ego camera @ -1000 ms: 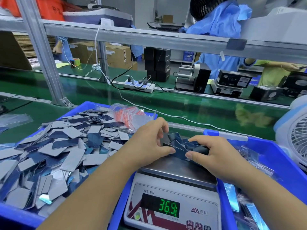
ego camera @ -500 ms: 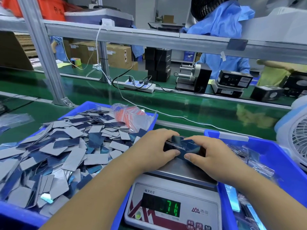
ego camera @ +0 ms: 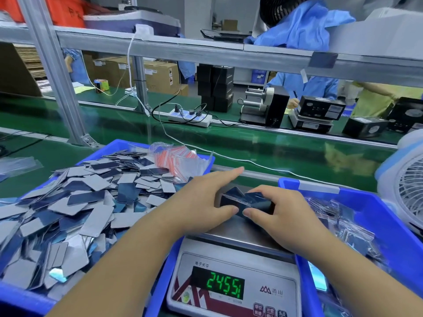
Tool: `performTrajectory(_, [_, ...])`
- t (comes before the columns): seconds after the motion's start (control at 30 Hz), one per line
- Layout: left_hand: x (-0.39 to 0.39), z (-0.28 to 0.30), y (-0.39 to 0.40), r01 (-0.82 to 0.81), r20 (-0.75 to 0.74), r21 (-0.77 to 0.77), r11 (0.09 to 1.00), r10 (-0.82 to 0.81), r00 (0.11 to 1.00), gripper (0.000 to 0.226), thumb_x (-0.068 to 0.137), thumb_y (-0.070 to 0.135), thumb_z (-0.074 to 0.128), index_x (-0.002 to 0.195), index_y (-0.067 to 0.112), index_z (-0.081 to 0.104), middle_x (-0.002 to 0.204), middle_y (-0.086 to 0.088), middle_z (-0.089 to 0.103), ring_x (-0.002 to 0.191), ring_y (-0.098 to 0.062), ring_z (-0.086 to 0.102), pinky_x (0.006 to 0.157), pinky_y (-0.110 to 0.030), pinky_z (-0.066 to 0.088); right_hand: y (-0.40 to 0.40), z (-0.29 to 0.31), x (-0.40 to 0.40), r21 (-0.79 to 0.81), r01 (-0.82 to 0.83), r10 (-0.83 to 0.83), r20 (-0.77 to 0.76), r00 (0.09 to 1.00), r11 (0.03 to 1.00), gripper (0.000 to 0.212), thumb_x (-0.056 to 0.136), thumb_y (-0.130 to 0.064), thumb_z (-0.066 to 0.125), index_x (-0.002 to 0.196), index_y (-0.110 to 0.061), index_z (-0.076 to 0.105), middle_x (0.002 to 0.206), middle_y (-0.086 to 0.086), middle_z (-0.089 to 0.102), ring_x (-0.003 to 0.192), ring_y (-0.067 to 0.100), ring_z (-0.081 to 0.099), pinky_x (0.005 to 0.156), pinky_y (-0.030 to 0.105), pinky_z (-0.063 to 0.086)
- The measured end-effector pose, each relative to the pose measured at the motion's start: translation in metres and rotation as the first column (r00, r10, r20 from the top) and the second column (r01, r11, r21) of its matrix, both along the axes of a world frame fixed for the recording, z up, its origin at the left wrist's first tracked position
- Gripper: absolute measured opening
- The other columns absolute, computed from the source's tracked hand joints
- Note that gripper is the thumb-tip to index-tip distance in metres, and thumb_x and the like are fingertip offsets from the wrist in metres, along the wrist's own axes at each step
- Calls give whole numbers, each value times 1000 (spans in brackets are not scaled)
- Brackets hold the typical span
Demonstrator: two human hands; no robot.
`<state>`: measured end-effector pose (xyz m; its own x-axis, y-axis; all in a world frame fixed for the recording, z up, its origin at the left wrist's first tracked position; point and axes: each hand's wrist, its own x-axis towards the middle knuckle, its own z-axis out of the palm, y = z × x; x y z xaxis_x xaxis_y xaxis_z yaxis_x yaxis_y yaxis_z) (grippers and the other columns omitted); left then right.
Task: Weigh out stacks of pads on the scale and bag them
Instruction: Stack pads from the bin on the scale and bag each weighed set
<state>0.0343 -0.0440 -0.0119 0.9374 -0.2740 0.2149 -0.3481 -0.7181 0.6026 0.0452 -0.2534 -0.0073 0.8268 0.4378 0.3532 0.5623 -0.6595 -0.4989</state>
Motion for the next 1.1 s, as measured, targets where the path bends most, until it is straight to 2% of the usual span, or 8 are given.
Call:
performTrajectory(0.1, [-1,-2,-7,54,-14,115,992,-52,999,74,92,35,63,152,50,23,146,27,41,119,16,40,95,-1,27,-2,0,2,0,18,-18,22,1000,1000,21,80,-27,77,96,-38,69,90,-42,60,88,-18,54,72,0,35])
performTrajectory(0.17, [1,-1,-3,12,-2,159,987,-12,1000,63,94,37,62,151,42,36,146,23,43,131,5,38,101,-9,25,-2,0,2,-12,11,-11,17,1000,1000,22,81,-28,76,100,-37,69,84,-39,62,90,-19,52,74,-1,34])
performTrajectory(0.3, [0,-2,1,-15,-16,104,994,17,1000,52,92,34,65,142,38,51,95,39,56,100,24,46,79,4,30,-2,-1,3,-86,-22,22,-1,1000,996,32,86,-33,70,117,-39,63,103,-26,63,95,-12,48,79,-3,30])
performTrajectory(0.43, [1,-4,-14,8,12,-32,999,-7,1000,59,91,20,64,145,36,48,134,22,59,116,11,49,96,-3,35,0,-1,1,-81,-66,62,-52,997,995,47,88,-29,65,131,-42,53,104,-25,49,89,-21,44,76,-1,31])
performTrajectory(0.53, [2,-5,-17,19,12,-52,998,-18,1000,64,91,21,65,148,40,42,133,23,57,108,12,51,90,-2,35,-4,3,3,-49,-63,58,-100,993,997,52,86,-23,64,124,-54,47,110,-22,50,92,-13,49,78,8,39])
performTrajectory(0.6, [1,-5,-16,29,-15,-63,998,-30,999,65,92,21,65,148,43,39,129,25,55,101,15,50,87,-5,34,-10,6,3,25,-55,58,-155,986,998,53,84,-18,64,114,-58,47,103,-20,54,76,-2,54,69,11,43])
performTrajectory(0.8, [3,-6,-17,11,0,47,999,-11,1000,47,96,26,61,143,30,52,117,15,54,111,-2,47,96,-17,35,-17,8,7,225,-7,48,-178,983,974,42,80,-3,69,95,-42,66,77,-13,63,52,4,45,53,12,41])
performTrajectory(1.1, [1,-3,-16,21,-11,-8,1000,-21,1000,56,95,19,60,147,32,46,143,15,52,132,-1,42,107,-16,31,-5,-1,7,379,13,49,-153,987,925,29,80,-11,77,88,-38,71,56,-4,63,46,11,55,52,18,44])
